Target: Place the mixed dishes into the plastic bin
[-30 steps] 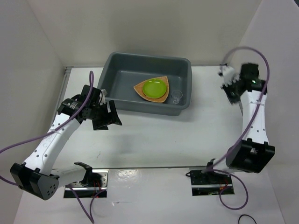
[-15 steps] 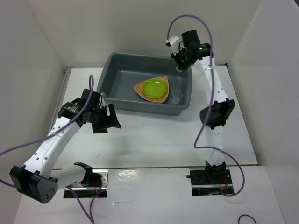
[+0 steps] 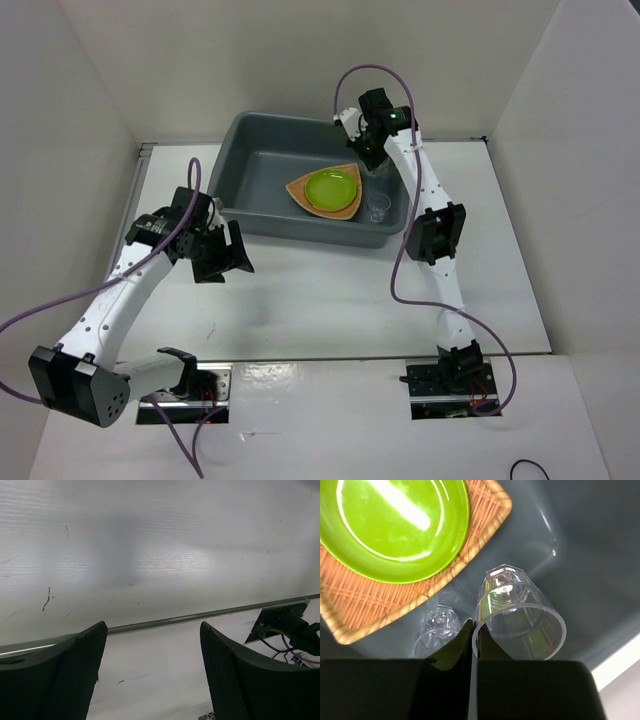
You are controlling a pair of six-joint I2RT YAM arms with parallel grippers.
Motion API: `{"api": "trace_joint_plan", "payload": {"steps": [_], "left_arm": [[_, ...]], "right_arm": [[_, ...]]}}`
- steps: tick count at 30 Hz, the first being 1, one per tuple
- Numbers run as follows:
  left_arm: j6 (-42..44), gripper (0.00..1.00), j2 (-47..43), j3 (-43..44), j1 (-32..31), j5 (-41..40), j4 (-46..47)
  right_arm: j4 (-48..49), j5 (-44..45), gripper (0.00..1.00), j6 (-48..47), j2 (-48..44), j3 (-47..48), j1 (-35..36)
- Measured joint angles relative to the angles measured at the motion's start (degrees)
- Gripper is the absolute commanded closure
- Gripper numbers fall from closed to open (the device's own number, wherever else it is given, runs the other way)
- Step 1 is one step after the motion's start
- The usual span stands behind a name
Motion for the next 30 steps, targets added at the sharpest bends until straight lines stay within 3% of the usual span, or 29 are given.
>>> {"api": "trace_joint_plan", "payload": {"steps": [10, 13, 15, 16, 18, 19, 22, 30], "left_arm": [[2.9, 0.18, -0.2, -0.4, 3.5, 0.0, 0.0], [3.7, 0.18, -0.3, -1.4, 4.5, 0.0, -0.3], [4.1, 0.17, -0.3, -1.6, 5.0, 0.0, -0.4], [4.7, 0.17, -0.3, -1.7, 5.2, 0.1, -0.4], [5.0, 0.17, -0.3, -1.7, 5.6, 0.1, -0.5], [5.1, 0.17, -0.3, -1.7, 5.7, 0.1, -0.5], [5.4, 0.16, -0.3, -1.7, 6.1, 0.1, -0.5], [6.4, 0.15, -0.5, -1.8, 6.6, 1.2, -0.5]], "right_arm": [[-0.2, 2.2, 0.95, -1.0, 10.4, 4.1, 0.2], [-0.2, 2.6, 0.88, -1.3, 12.1, 6.1, 0.0], [-0.1, 2.8, 0.80, -1.3, 12.6, 7.9, -0.1], [-0.1, 3.0, 0.67, -1.2, 12.8, 8.5, -0.2], [0.0, 3.1, 0.51, -1.0, 12.9, 9.1, -0.2], [0.0, 3.2, 0.38, -0.9, 13.0, 9.3, -0.2], [0.0, 3.4, 0.17, -0.5, 12.9, 9.5, -0.4], [-0.5, 4.9, 0.02, 0.7, 4.3, 5.7, -0.4]]}}
